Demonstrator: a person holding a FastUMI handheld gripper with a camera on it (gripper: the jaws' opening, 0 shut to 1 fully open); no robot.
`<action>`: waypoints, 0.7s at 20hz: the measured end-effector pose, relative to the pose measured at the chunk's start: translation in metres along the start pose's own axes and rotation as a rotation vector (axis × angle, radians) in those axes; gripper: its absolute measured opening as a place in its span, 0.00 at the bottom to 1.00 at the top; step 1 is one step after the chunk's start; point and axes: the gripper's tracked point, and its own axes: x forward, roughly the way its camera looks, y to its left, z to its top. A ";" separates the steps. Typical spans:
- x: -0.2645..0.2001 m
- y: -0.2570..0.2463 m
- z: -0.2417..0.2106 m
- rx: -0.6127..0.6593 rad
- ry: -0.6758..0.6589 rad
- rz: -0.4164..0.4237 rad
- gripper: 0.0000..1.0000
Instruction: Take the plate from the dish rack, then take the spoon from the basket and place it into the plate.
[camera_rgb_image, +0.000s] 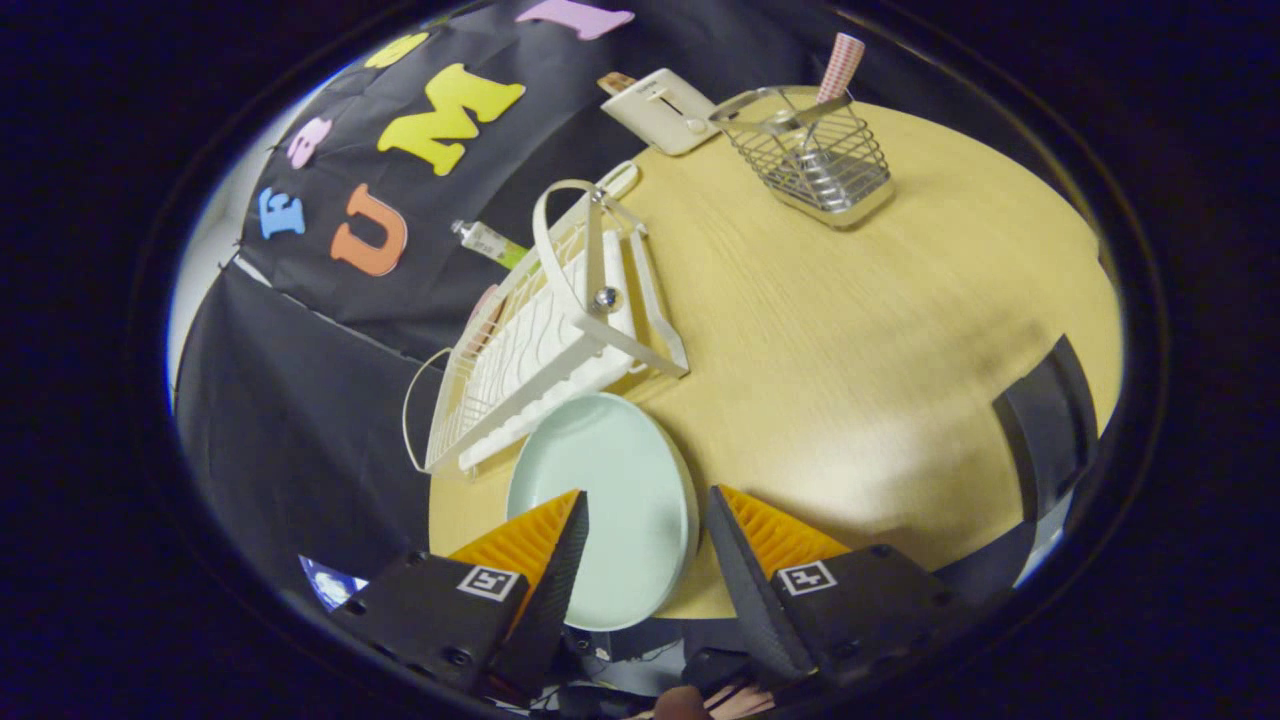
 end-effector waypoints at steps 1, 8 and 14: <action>-0.008 -0.004 0.004 -0.055 -0.037 -0.005 0.79; -0.093 -0.039 0.077 -0.368 -0.491 -0.129 0.86; -0.124 -0.094 0.146 -0.446 -0.719 -0.227 1.00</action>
